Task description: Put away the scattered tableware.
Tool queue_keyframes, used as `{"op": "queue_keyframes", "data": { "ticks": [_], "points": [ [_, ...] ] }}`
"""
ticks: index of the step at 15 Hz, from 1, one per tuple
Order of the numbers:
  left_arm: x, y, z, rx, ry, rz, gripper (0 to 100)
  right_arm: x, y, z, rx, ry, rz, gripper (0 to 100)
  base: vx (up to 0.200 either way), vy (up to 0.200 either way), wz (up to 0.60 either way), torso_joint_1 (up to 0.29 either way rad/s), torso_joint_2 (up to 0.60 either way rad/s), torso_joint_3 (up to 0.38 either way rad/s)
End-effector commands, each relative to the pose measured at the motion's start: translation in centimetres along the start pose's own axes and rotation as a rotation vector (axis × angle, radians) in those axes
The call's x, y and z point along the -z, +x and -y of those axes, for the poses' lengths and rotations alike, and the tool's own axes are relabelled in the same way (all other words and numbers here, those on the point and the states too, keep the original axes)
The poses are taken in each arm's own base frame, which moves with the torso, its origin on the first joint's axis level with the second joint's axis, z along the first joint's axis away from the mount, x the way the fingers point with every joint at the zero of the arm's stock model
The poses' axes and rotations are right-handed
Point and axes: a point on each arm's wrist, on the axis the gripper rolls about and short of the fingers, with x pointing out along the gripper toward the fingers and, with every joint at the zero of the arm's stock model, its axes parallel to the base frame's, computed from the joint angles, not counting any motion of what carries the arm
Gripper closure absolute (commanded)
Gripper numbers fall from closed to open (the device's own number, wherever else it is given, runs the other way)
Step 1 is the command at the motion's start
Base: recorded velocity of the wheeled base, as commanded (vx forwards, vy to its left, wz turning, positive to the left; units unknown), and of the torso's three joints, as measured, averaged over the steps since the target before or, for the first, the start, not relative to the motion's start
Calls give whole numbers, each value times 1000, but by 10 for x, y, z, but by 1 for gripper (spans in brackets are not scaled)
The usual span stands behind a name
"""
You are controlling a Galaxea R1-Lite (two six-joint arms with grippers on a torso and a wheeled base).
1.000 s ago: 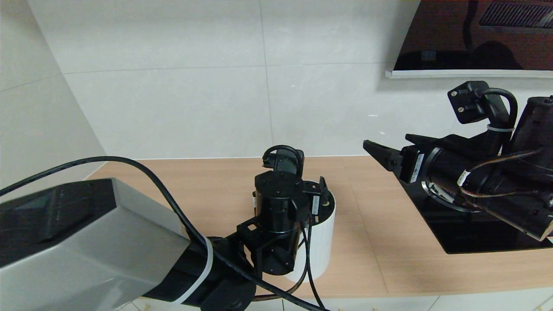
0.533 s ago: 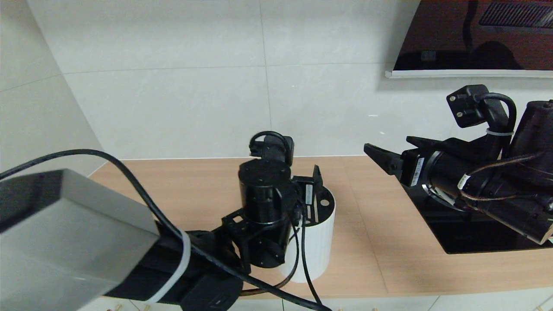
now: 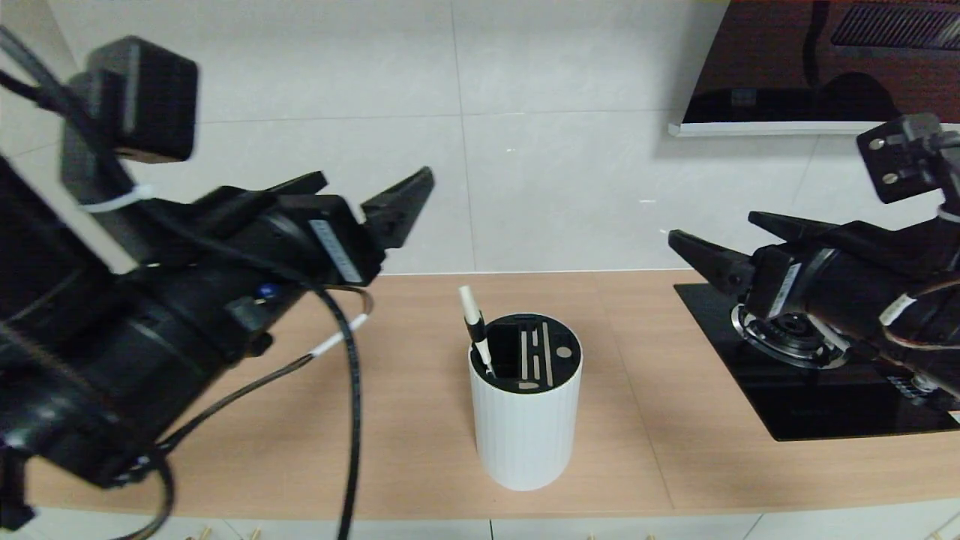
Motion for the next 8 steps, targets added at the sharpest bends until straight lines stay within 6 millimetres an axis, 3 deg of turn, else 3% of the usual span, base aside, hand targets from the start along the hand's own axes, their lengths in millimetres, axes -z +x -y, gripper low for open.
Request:
{"op": "queue_keyframes", "data": {
  "ticks": [1, 3, 6, 8],
  "points": [
    [-32, -72, -52, -123, 23, 57, 0, -23, -51, 14, 32, 15, 116, 0, 0, 0, 0, 0, 0, 0],
    [-34, -123, -69, -181, 43, 46, 0, -28, -104, 24, 47, 14, 184, 0, 0, 0, 0, 0, 0, 0],
    [-33, -191, -84, -284, 78, 8, 0, -17, -176, 43, 190, -15, 185, 0, 0, 0, 0, 0, 0, 0],
    [-31, -223, -86, -321, 85, 37, 0, -11, -218, 42, 217, -26, 201, 0, 0, 0, 0, 0, 0, 0]
  ]
}}
